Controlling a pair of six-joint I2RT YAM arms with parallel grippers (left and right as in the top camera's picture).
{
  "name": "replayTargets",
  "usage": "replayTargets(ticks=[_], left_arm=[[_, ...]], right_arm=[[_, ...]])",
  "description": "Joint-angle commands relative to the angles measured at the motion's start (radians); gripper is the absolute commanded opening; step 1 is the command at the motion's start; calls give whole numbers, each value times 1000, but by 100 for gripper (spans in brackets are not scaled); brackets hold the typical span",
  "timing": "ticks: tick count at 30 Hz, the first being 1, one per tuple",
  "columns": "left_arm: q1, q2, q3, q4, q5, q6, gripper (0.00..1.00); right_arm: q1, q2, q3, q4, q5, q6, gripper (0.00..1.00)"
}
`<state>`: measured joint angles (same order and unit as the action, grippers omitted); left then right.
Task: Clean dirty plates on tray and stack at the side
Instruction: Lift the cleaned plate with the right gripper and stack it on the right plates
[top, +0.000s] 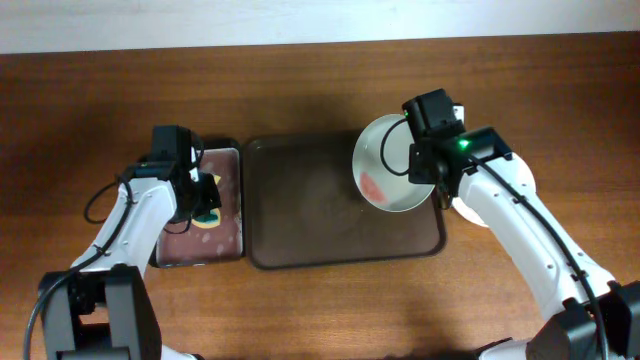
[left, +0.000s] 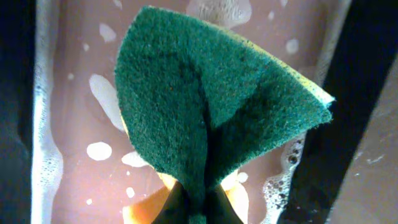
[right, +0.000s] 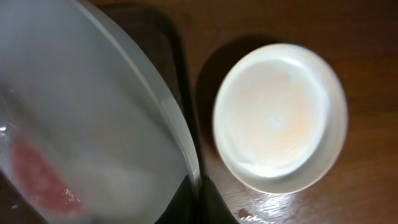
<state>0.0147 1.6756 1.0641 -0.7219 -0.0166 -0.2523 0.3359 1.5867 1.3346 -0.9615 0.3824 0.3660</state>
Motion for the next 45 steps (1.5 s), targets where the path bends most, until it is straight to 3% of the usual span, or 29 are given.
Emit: replayTargets(ticks=[1, 15, 32, 35, 38, 45], left_arm=[[2, -2, -17, 19, -33, 16, 0], [2, -2, -17, 23, -36, 16, 0], [2, -2, -17, 37, -36, 16, 0], [1, -2, -17, 73, -36, 16, 0], [1, -2, -17, 118, -36, 16, 0], [2, -2, -17, 150, -36, 16, 6]], right_arm=[[100, -25, 18, 19, 183, 0, 4], [433, -25, 18, 130, 681, 0, 4], [423, -25, 18, 166, 698, 33, 4], [370, -25, 18, 167, 607, 89, 4], [211, -25, 18, 163, 269, 150, 4], [-202, -25, 17, 79, -210, 220, 4]])
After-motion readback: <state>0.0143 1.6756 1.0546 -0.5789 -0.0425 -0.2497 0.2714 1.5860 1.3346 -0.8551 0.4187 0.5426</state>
